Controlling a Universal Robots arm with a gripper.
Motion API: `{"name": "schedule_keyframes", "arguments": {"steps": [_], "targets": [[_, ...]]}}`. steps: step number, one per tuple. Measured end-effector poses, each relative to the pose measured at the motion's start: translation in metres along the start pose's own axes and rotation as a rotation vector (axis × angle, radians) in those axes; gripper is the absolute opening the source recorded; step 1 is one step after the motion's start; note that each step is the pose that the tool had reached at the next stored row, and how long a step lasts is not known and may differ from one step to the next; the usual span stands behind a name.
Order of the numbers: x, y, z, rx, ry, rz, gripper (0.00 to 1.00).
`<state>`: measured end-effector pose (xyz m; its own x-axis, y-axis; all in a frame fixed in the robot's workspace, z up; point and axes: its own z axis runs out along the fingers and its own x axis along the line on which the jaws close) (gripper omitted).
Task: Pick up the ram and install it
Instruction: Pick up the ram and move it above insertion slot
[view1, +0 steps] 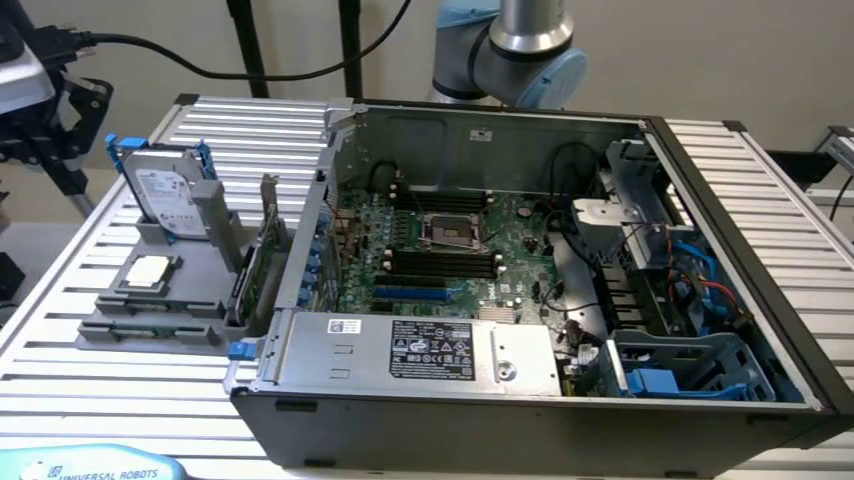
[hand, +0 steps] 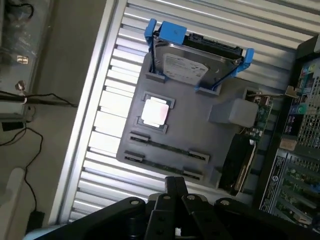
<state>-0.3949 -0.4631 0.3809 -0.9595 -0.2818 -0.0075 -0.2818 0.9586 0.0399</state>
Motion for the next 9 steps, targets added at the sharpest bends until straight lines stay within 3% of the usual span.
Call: {"name": "schedule_keyframes", "arguments": {"steps": [9], "targets": [[0.0001,-0.0001,0.0020,-0.0012,0.0065,-0.163,0.11]]}}
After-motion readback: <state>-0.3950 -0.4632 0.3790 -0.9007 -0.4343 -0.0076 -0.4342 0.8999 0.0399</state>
